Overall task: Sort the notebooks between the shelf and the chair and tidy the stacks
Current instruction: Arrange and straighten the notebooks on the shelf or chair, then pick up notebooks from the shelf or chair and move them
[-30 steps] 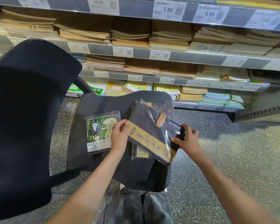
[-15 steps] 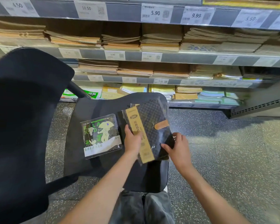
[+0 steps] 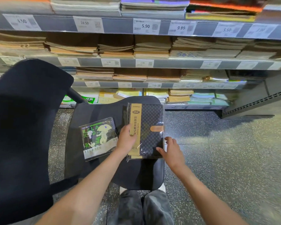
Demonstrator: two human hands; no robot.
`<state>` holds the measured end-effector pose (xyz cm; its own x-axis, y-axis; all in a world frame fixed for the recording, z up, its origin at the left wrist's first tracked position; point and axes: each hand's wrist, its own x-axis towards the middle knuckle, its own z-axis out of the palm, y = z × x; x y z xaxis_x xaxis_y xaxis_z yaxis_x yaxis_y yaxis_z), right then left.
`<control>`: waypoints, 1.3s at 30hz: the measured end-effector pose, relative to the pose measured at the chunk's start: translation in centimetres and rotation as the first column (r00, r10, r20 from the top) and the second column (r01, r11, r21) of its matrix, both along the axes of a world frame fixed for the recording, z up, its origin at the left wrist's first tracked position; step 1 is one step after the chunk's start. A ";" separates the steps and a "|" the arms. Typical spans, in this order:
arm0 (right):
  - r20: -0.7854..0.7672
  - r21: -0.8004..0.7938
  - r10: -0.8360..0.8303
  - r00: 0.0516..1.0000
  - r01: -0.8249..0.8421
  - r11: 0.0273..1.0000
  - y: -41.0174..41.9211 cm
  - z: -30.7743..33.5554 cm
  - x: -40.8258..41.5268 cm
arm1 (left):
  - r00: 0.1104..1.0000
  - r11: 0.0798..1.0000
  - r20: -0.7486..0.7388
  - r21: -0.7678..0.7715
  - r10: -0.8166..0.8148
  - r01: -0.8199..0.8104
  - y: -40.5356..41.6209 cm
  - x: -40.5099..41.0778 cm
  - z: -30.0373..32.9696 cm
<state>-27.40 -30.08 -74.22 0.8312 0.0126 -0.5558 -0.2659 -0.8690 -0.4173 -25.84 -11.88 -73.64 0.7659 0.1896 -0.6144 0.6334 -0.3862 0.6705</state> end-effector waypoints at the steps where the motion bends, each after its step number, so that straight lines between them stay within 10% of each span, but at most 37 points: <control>1: 0.010 0.009 0.003 1.000 -0.003 1.000 0.0 0.6 0.2 | 0.999 0.999 0.015 0.024 -0.048 0.048 0.0 0.0 0.6; 12: 0.142 -0.118 0.183 0.973 -0.167 0.979 -1.1 9.7 2.6 | 0.875 0.846 0.015 0.265 -0.484 0.463 -0.2 2.7 9.0; 39: 0.499 -0.285 0.280 0.820 -0.150 0.947 -2.4 38.8 9.7 | 0.731 0.725 0.264 0.537 -0.630 0.431 -0.5 10.3 39.7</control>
